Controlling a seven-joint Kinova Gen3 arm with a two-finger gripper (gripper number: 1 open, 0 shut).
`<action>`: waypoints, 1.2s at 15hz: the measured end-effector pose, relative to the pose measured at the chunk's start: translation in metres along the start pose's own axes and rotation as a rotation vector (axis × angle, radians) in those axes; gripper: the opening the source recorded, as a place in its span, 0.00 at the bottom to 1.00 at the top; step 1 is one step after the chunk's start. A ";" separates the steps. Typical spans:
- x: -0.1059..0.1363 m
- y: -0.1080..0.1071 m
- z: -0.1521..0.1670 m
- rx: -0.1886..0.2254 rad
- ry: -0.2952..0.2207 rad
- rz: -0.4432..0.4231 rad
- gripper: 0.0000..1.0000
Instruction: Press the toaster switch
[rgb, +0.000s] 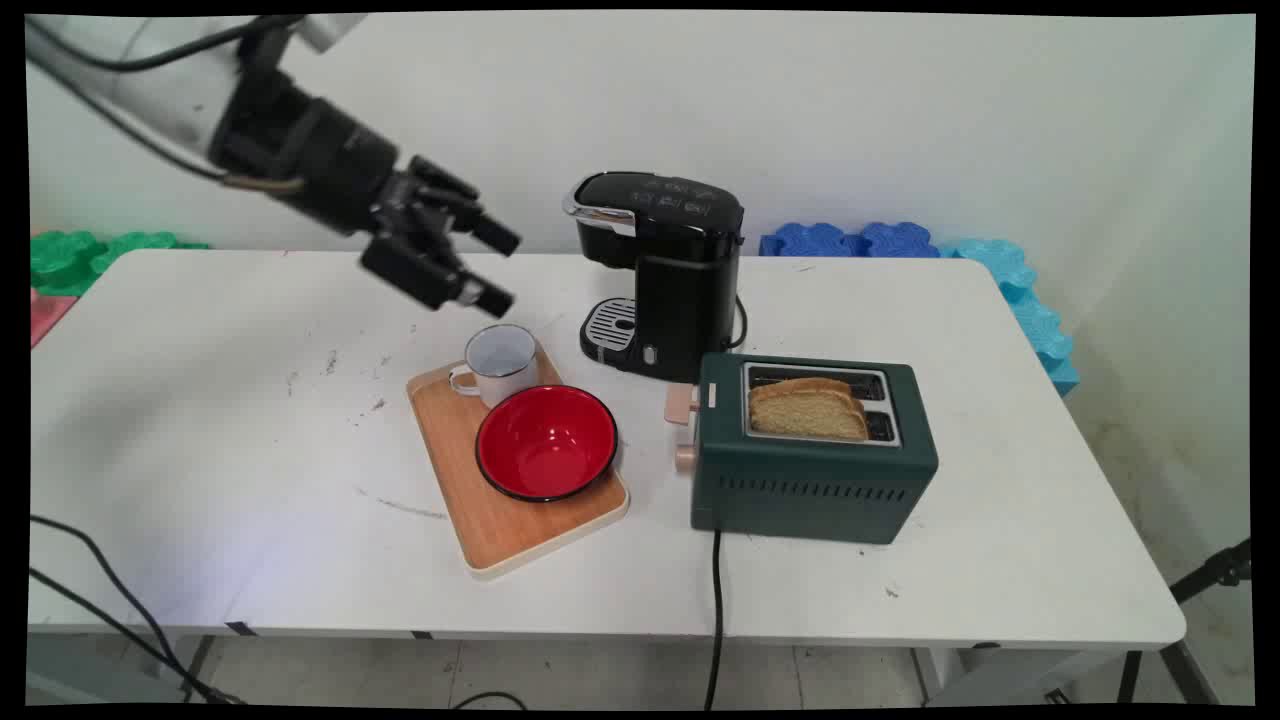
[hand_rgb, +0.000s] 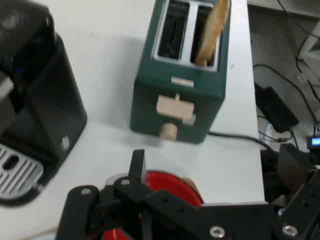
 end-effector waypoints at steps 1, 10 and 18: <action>-0.010 0.001 -0.007 0.000 -0.004 -0.004 1.00; -0.045 -0.012 -0.016 0.012 -0.005 -0.032 0.00; -0.017 -0.034 0.046 -0.002 -0.012 0.062 0.00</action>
